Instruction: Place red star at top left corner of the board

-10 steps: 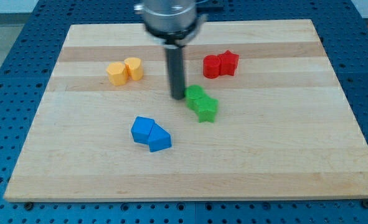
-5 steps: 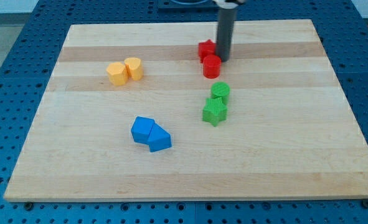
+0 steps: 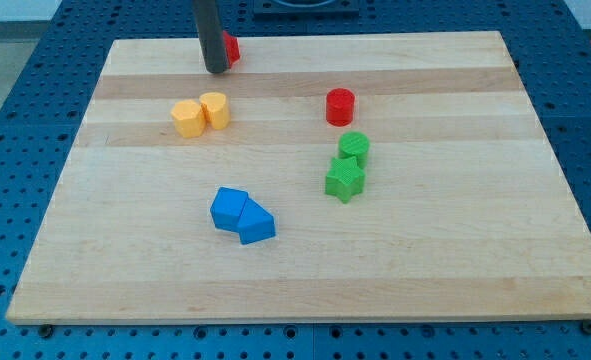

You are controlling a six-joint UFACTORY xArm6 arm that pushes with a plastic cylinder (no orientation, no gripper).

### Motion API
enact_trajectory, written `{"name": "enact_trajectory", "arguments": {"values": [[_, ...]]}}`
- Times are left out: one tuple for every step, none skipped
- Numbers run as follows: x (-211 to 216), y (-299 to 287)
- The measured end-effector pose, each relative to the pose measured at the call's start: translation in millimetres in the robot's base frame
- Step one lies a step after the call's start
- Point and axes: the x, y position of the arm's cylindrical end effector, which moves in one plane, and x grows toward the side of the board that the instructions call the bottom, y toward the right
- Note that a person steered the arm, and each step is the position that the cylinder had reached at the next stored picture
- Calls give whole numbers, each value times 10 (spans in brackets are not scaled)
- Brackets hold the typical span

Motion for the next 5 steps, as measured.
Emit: {"name": "enact_trajectory", "arguments": {"values": [[0,454],[2,872],[-214,1103],[-591,1066],[-607,702]]}}
